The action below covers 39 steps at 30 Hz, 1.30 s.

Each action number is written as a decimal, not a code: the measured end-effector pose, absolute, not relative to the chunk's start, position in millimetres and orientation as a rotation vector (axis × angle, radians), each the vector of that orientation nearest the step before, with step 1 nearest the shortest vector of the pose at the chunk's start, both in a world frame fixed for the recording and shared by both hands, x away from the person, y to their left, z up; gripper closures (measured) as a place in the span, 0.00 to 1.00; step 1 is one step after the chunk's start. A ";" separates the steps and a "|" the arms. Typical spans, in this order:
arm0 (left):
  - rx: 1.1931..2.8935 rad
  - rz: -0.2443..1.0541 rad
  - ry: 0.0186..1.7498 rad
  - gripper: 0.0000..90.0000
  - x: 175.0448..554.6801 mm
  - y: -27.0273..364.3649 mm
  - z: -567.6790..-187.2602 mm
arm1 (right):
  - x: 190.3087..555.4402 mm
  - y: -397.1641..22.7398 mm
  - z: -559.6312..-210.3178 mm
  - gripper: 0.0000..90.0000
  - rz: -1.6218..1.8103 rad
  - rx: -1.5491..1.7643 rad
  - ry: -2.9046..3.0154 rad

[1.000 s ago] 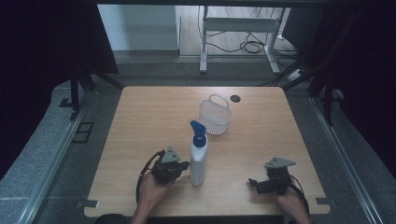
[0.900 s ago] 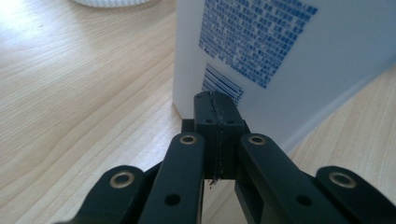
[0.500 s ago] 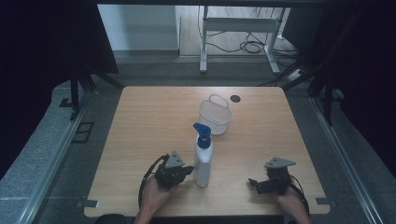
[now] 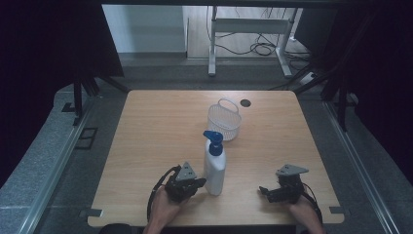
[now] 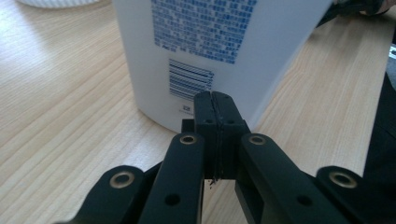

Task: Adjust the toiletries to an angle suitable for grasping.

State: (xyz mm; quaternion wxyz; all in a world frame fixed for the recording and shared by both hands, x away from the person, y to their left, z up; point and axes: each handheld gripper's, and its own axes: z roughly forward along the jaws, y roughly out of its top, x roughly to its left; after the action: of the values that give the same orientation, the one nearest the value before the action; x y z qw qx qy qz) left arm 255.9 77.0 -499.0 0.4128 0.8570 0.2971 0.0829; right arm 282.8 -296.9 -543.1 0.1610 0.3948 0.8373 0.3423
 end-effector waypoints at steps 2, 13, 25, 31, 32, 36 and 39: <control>2.156 0.205 0.742 0.99 254.8 75.6 -499.1 | 282.8 -296.9 -543.1 0.00 0.977 1.128 2.391; 2.158 0.181 0.711 0.99 249.8 64.8 -500.3 | 282.8 -297.0 -543.1 0.00 0.977 1.127 2.391; 2.164 0.158 0.678 0.99 249.5 50.0 -500.7 | 282.7 -296.9 -543.1 0.00 0.978 1.128 2.391; 2.171 0.178 0.689 0.94 248.4 54.8 -499.7 | 282.7 -296.9 -543.1 0.00 0.978 1.128 2.391; 2.170 0.184 0.692 0.94 247.9 56.2 -499.4 | 282.7 -296.9 -543.1 0.00 0.978 1.128 2.391; 2.162 0.210 0.717 0.84 245.8 63.0 -498.9 | 282.7 -296.9 -543.0 0.00 0.977 1.128 2.391; 2.163 0.220 0.732 0.74 245.0 67.4 -499.1 | 282.8 -297.0 -543.0 0.00 0.978 1.128 2.391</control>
State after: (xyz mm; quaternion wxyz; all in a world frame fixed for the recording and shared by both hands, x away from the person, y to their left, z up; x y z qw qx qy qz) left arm 245.0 67.4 -499.1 0.4114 0.8594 0.2907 0.0873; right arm 282.8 -297.0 -543.0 0.1605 0.3950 0.8372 0.3424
